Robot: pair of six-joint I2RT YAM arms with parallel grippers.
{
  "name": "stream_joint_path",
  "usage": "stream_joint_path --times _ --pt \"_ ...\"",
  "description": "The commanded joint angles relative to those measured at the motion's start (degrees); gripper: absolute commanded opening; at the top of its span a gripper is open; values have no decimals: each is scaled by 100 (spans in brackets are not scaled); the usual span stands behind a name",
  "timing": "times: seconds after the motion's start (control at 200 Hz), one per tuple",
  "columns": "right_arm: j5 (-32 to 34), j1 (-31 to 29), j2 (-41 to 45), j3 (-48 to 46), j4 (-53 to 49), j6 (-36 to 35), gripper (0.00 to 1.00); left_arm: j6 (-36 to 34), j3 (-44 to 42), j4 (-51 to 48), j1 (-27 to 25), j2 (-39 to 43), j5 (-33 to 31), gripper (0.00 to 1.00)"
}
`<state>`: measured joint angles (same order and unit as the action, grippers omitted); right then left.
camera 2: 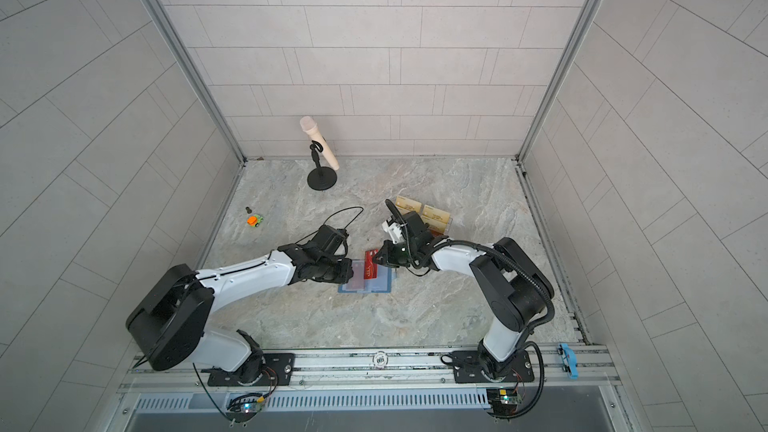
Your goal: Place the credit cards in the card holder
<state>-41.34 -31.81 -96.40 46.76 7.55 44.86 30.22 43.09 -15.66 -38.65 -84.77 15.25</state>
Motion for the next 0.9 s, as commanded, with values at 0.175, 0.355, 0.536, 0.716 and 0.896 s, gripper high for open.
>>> stream_joint_path --times 0.175,0.355,0.536,0.716,0.896 --pt "-158 235 -86 -193 328 -4 0 46 206 112 -5 -270 40 13" --pt "-336 233 -141 -194 453 93 0 62 197 64 7 -311 -1 12" --pt "-390 216 -138 -185 457 102 0 98 126 72 78 -296 -32 11" --pt "-416 189 -236 -173 500 131 0 90 112 72 95 -283 -21 11" --pt "-427 164 -277 -138 535 154 0 89 86 85 112 -295 -4 11"
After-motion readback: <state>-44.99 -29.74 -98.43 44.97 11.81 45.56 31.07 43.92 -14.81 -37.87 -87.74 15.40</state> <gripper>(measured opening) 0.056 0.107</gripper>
